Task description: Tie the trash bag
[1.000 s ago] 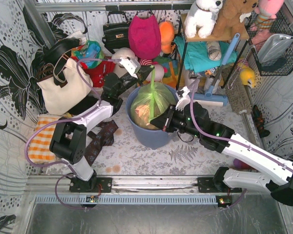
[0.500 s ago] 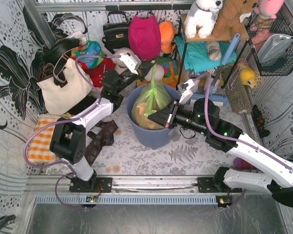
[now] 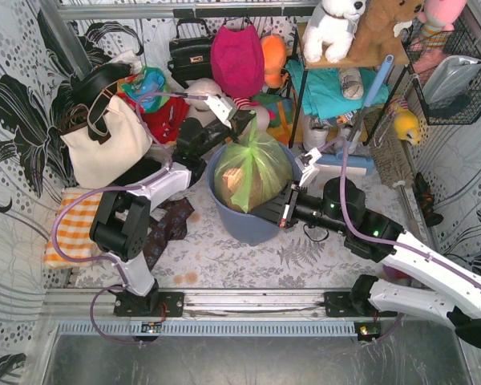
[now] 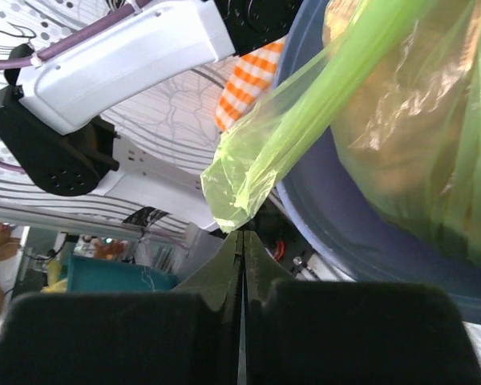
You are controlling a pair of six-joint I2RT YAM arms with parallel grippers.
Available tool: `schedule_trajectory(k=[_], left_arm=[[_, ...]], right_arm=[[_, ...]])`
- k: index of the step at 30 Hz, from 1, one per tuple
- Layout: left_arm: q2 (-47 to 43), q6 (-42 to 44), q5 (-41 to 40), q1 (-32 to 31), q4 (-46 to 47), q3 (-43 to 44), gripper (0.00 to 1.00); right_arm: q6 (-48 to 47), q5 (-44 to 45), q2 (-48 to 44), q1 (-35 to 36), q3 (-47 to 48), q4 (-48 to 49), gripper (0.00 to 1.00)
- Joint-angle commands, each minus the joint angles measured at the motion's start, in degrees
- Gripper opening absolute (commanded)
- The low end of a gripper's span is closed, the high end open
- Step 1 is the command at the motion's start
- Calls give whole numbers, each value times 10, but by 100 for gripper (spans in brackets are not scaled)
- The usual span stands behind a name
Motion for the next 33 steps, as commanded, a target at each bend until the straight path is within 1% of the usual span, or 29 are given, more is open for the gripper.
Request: schedule_trajectory(k=[1, 2, 3, 4, 5, 7, 9, 11, 13, 16, 19, 24, 27, 31, 33], left_arm=[[-11, -9, 21, 3, 39, 1, 0], [-13, -13, 25, 4, 40, 1, 0], [-14, -15, 30, 3, 40, 2, 0], [-15, -18, 34, 3, 41, 2, 0], [-16, -21, 39, 4, 41, 3, 0], [-17, -27, 48, 4, 41, 3, 0], [-17, -32, 54, 3, 41, 5, 0], [-17, -34, 58, 4, 39, 3, 0], [-19, -35, 61, 4, 38, 2, 0], [-21, -36, 60, 4, 38, 1, 0], [-20, -38, 62, 4, 38, 3, 0], [-17, -43, 63, 4, 39, 8, 0], [-14, -47, 66, 4, 39, 12, 0], [-15, -51, 70, 4, 40, 13, 0], [-16, -51, 70, 2, 41, 13, 0]], right_arm=[[-117, 52, -11, 2, 55, -37, 3], [-169, 54, -7, 2, 62, -39, 17], [-211, 61, -5, 2, 69, -36, 29], [-260, 68, -3, 2, 76, -33, 40], [-304, 71, -1, 2, 82, -30, 47], [-409, 65, 3, 2, 92, -17, 61], [-513, 40, 6, 2, 87, 6, 72], [-606, 8, 8, 2, 76, 24, 78], [-696, -30, 15, 2, 70, 20, 81], [-828, -69, 36, 2, 78, -14, 82], [-903, -97, 51, 2, 80, -20, 83], [-969, -138, 80, 2, 89, -25, 82], [-996, -148, 93, 2, 81, 6, 80], [-1034, -144, 110, 2, 78, 9, 78], [-1036, -151, 120, 2, 77, 20, 77]])
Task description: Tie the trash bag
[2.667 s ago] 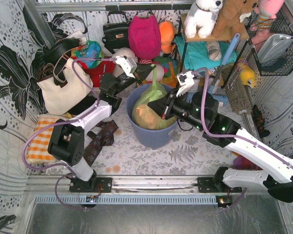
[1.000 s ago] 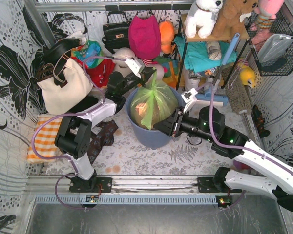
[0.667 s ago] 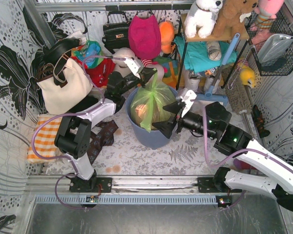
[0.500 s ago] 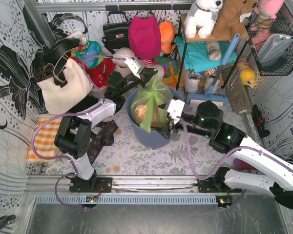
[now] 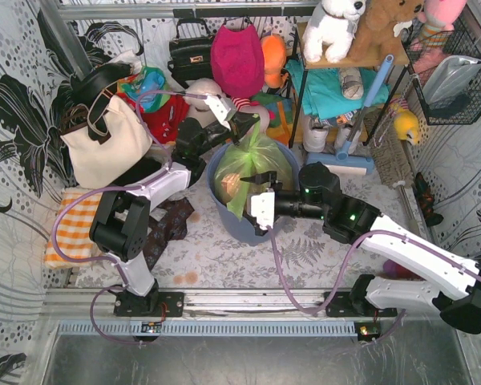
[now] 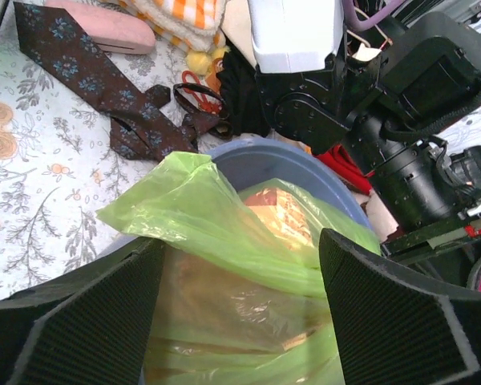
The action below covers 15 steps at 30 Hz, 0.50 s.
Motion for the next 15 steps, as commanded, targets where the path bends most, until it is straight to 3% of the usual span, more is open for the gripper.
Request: schedule_trajectory(k=[1, 5, 8, 11, 14, 15], left_arm=[[-15, -8, 7, 2, 27, 13, 0], [-16, -11, 9, 2, 26, 14, 0], [-17, -12, 10, 1, 27, 15, 0], [-18, -11, 10, 2, 26, 15, 0], [-22, -10, 5, 1, 29, 13, 0], [-23, -11, -1, 0, 37, 11, 0]], right_arm=[[-49, -30, 20, 2, 1, 38, 77], [-50, -35, 44, 2, 4, 63, 71], [-46, -31, 55, 2, 7, 83, 57], [-36, -30, 55, 2, 9, 92, 35], [-22, -32, 49, 2, 16, 86, 0], [-13, -29, 45, 2, 16, 91, 0]])
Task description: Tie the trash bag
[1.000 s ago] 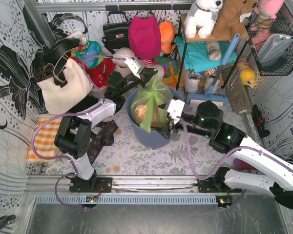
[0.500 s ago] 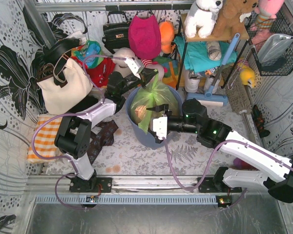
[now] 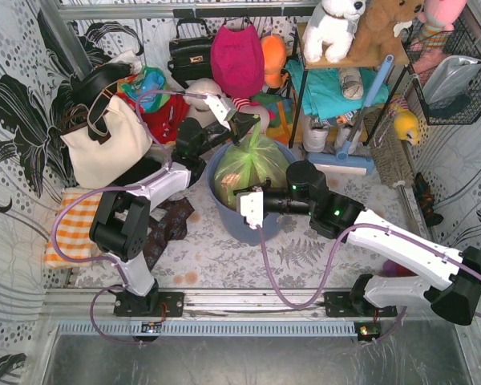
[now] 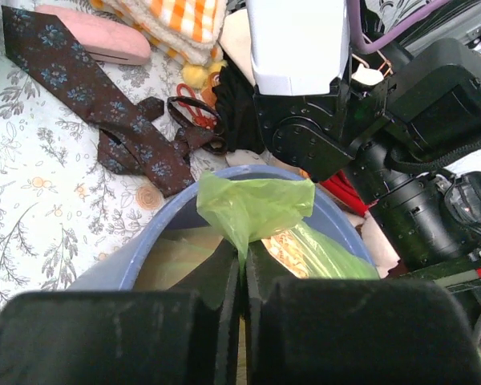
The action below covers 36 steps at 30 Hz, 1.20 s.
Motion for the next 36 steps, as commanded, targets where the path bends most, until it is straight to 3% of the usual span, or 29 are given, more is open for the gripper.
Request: schedule_trajectory(k=[1, 5, 14, 18, 26, 36], left_arm=[[-26, -7, -14, -1, 50, 8, 0], [-30, -24, -50, -1, 80, 33, 0], [-23, -73, -34, -1, 71, 174, 0], [-29, -82, -15, 0, 77, 150, 0], [-6, -52, -41, 0, 66, 58, 0], [22, -9, -81, 1, -20, 148, 0]], right_arm=[[31, -6, -16, 1, 13, 35, 0], [74, 6, -29, 2, 41, 62, 0], [114, -23, -37, 1, 169, 22, 0], [147, -34, -55, 2, 138, 18, 0], [260, -19, -99, 1, -12, 112, 0], [252, -45, -75, 1, 67, 108, 0]])
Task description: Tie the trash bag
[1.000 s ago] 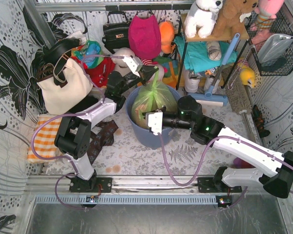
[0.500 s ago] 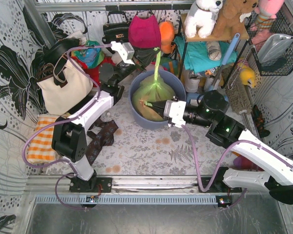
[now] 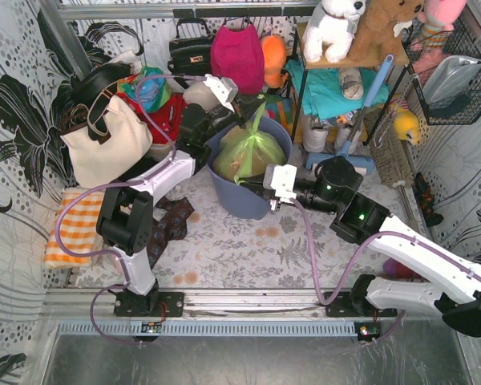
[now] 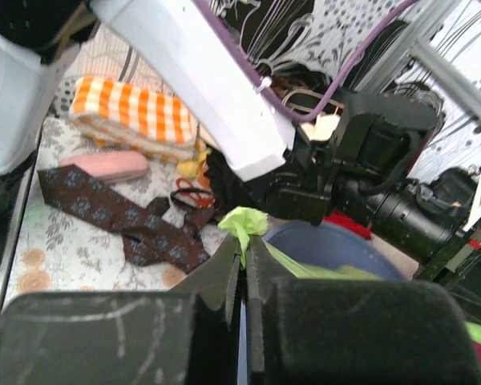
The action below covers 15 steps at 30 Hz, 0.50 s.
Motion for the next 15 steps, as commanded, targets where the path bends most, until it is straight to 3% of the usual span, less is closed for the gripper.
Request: schedule_trajectory(k=[1, 7, 15], left_arm=[[-22, 37, -52, 4, -4, 53, 0], [-26, 54, -78, 5, -47, 96, 0], [-10, 54, -122, 5, -69, 73, 0]], right_arm=[[31, -53, -2, 8, 67, 39, 0], [71, -90, -11, 7, 101, 46, 0], [120, -66, -37, 8, 13, 80, 0]])
